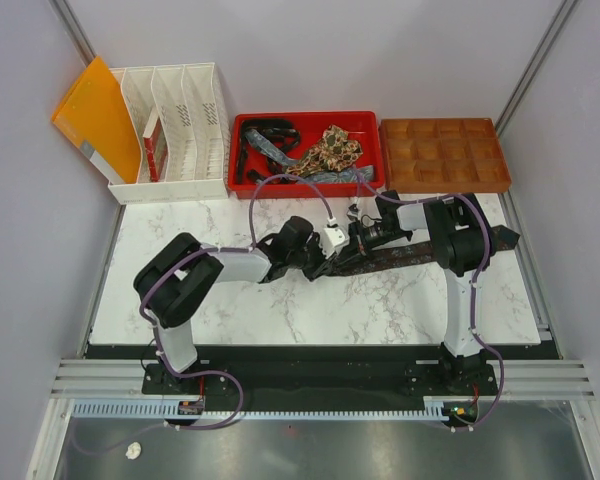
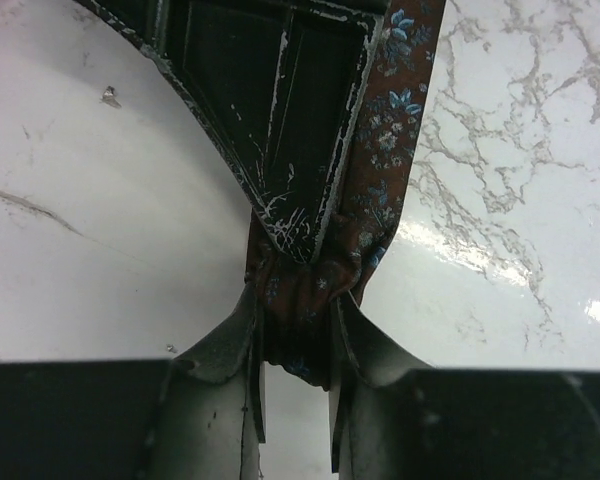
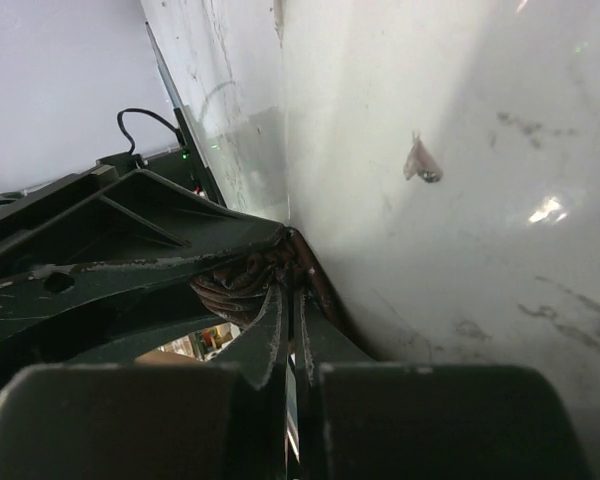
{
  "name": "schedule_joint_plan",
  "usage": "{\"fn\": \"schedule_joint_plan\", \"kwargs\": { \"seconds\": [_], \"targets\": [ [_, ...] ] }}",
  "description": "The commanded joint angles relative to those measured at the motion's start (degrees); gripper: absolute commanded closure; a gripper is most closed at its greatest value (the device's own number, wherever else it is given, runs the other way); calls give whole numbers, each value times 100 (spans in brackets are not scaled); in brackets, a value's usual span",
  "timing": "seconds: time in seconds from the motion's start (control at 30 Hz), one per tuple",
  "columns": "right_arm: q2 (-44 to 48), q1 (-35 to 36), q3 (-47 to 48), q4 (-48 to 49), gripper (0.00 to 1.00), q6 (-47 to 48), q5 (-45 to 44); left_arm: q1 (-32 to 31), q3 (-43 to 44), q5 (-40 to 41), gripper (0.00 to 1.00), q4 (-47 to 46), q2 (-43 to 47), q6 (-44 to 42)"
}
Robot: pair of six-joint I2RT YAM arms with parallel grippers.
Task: Roll the ties
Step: Roll the tie at the center of the board.
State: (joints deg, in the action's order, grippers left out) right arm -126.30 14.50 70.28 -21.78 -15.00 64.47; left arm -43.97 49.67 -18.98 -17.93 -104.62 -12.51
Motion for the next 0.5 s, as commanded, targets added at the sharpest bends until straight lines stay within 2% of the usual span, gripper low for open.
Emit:
{"fn": "schedule_joint_plan", "kwargs": {
  "seconds": [0.0, 0.07, 0.1, 0.17, 0.2, 0.3, 0.4, 0.47],
  "targets": [
    [-299, 105, -129, 262, 90, 60, -998, -68, 771, 167, 84, 1598, -147, -672],
    [-238, 97, -94, 358, 81, -37, -1015, -60, 938, 220, 85, 2080, -164, -962],
    [-202, 97, -76, 376, 77, -159, -1006, -68, 1192, 220, 87, 2614, -251, -1077],
    [-62, 44, -50, 490, 72, -301, -954, -77, 1439, 158, 88, 2952, -322, -1173],
    [-18, 18, -41, 508, 67, -388, -927, -138, 1771, 219, 89, 3467, -401, -1305],
    [184, -70, -49, 500, 57, -477, -962, -191, 2212, 483, 90, 3910, -638, -1578],
    [334, -167, -111, 508, 52, -635, -971, -191, 2459, 702, 91, 4447, -849, -1973],
    [413, -219, -137, 517, 52, -758, -945, -183, 2469, 948, 92, 4667, -937, -2360]
  ]
}}
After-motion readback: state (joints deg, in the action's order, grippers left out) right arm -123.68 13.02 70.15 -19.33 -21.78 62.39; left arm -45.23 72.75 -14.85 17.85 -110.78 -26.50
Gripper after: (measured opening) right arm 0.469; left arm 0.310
